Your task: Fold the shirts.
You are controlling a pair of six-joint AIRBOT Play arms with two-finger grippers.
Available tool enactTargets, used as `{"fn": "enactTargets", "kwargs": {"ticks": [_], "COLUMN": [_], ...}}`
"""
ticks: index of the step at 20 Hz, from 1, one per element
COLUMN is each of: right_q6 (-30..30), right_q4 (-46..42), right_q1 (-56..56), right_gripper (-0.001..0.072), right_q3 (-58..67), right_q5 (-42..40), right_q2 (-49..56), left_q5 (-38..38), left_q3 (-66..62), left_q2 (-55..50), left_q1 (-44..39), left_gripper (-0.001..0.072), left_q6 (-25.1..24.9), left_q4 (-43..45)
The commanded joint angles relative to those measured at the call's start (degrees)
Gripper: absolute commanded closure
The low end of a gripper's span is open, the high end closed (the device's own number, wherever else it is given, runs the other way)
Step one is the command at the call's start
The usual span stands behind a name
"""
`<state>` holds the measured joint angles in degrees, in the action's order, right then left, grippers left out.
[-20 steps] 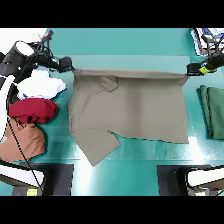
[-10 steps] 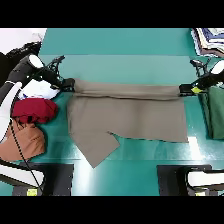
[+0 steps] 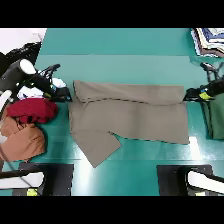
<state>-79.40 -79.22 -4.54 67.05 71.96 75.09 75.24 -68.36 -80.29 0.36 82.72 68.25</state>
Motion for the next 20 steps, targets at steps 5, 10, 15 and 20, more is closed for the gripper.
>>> {"fn": "enactTargets", "kwargs": {"ticks": [5, 10, 15, 20], "right_q6": [4.1, 4.5, 4.5, 4.5], "right_q4": [11.1, 12.2, 12.2, 12.2], "right_q1": [-7.5, -8.3, -8.3, -8.3], "right_gripper": [0.0303, 0.0304, 0.0304, 0.0305], "right_q3": [-11.3, -11.3, -11.3, -11.3], "right_q5": [1.0, 1.2, 1.7, 2.0], "right_q2": [-13.2, -14.2, -14.2, -14.2], "left_q5": [-4.4, -8.3, -11.7, -19.1], "left_q3": [35.5, 45.5, 48.5, 50.1], "left_q2": [23.8, 29.2, 29.2, 29.2], "left_q1": [0.0, 0.0, 0.0, -7.8], "left_gripper": [0.021, 0.021, 0.021, 0.0213], "left_q6": [5.8, 4.7, 2.4, 2.4], "left_q4": [-6.6, -16.0, -21.0, -25.2]}}
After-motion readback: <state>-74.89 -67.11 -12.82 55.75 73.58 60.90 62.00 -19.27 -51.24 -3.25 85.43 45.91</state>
